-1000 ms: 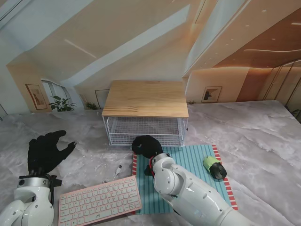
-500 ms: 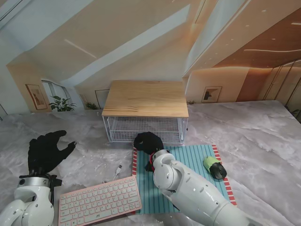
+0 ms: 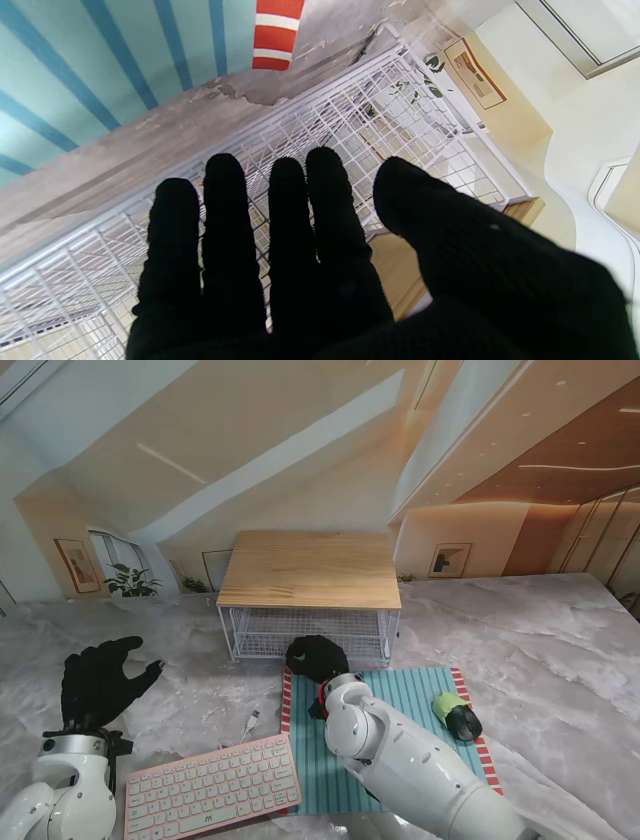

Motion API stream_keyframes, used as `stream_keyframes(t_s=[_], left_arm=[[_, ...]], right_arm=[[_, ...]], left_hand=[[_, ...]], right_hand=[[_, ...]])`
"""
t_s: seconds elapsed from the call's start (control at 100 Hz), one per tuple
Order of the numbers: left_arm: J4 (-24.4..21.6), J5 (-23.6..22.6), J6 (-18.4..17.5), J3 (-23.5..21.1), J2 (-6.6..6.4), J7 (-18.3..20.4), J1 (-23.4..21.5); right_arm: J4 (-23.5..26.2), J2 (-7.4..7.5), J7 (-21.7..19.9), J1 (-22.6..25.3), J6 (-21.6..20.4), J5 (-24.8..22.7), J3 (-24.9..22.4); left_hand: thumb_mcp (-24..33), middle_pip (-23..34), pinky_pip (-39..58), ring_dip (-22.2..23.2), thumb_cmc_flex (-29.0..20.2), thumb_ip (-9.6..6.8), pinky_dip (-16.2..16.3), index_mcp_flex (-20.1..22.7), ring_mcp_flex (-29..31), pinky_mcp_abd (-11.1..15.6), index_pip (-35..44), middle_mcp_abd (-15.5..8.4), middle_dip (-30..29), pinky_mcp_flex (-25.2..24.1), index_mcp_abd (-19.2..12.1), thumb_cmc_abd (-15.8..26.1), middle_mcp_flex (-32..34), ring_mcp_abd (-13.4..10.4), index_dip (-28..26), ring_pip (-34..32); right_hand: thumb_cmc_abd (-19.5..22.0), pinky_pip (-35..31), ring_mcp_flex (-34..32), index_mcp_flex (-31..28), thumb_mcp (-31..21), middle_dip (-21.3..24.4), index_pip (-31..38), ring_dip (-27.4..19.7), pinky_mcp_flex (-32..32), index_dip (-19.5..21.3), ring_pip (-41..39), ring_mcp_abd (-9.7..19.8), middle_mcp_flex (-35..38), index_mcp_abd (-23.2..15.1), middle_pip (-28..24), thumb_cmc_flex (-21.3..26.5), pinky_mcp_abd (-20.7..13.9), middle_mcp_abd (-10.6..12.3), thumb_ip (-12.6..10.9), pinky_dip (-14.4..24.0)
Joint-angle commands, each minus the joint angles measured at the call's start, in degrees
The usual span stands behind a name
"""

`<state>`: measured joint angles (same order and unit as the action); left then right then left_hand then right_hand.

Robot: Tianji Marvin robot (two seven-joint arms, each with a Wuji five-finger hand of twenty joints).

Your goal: Unroll the mouse pad and set up the keyboard and mouse from the tabletop organizer

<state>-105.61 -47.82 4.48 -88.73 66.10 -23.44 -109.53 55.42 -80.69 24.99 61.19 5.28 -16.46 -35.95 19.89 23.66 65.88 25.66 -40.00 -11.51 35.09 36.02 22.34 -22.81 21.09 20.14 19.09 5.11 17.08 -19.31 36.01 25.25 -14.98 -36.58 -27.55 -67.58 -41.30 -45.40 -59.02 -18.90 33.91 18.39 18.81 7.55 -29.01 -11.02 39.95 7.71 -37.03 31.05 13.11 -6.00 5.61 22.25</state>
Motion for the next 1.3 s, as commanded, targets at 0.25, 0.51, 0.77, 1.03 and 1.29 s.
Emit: stream_keyframes(t_s=[0.25,0.51,0.77,1.03,1.29], left_arm=[[-0.07,-0.05,0.04,0.29,0.03,1.02,0.01],[-0.08,0.05,-0.03,0.41,0.02,1.12,0.07],[-0.15,0.22,-0.23,0.45,0.07,0.92,-0.02],[-0.21,0.78,-0.83,0.7,0.1,1.04,0.2],[-0.53,1.93,-1.63,1.39,0.2,1.18,0.04]], right_arm=[[0.31,-0.12,-0.74,-0.44,1.35,0.02,0.03],[0.2,0.12,-1.73,-0.89,2.48,-0.01,-0.03],[2.34,0.73,-1.22,0.92,1.73,0.29,-1.27],[9.35,2.63,-0.49,6.34,0.62,0.42,-4.49],[21.09,5.57,0.88,14.9,-1.09,-1.76,-10.28]], left_hand=[[-1.08,-0.34,-0.35,-0.63,0.96,-1.59,-0.39,-0.16,-1.57,2.0,-0.83,-0.68,-0.64,-0.99,0.4,1.12,-1.5,-0.19,0.58,-0.05],[-1.11,-0.37,-0.35,-0.64,0.95,-1.57,-0.39,-0.11,-1.57,2.0,-0.83,-0.86,-0.65,-0.99,0.37,1.11,-1.54,-0.2,0.59,-0.02],[-1.1,-0.34,-0.35,-0.63,0.93,-1.59,-0.39,-0.09,-1.52,2.0,-0.83,-0.71,-0.64,-0.99,0.37,1.04,-1.44,-0.13,0.59,-0.04],[-1.09,-0.35,-0.35,-0.61,0.97,-1.57,-0.39,-0.03,-1.4,2.0,-0.84,-0.63,-0.65,-0.99,0.35,1.11,-1.33,-0.21,0.6,-0.07],[-1.03,-0.43,-0.35,-0.63,0.89,-1.58,-0.39,0.06,-1.27,2.0,-0.89,-0.57,-0.7,-0.99,0.3,1.1,-1.22,-0.19,0.63,-0.01]], right_hand=[[2.34,0.5,4.33,2.5,0.25,-1.2,0.49,0.86,-1.59,0.44,-0.84,1.67,-4.66,-0.31,-0.52,1.65,-1.86,0.17,-0.9,-0.63],[2.84,0.84,5.41,3.45,0.44,-1.25,0.52,0.94,-2.48,0.21,-0.8,2.2,-5.87,-0.39,-0.7,1.7,-2.45,0.58,-1.22,-0.66],[2.3,-0.43,3.93,3.8,0.65,-1.26,2.56,1.1,-0.76,0.65,-1.33,2.5,-5.25,-1.36,-1.05,1.53,-1.19,0.66,-0.73,-0.07],[1.87,-2.05,1.34,3.11,0.86,-0.81,3.81,0.88,1.67,0.23,-1.29,1.85,-2.9,-2.03,-0.34,0.9,0.52,0.43,-0.34,0.59],[1.79,-3.62,-0.09,2.8,1.43,-0.34,4.49,0.72,1.92,0.43,-1.24,2.31,-0.99,-3.36,0.72,0.19,1.23,1.25,-0.18,1.4]])
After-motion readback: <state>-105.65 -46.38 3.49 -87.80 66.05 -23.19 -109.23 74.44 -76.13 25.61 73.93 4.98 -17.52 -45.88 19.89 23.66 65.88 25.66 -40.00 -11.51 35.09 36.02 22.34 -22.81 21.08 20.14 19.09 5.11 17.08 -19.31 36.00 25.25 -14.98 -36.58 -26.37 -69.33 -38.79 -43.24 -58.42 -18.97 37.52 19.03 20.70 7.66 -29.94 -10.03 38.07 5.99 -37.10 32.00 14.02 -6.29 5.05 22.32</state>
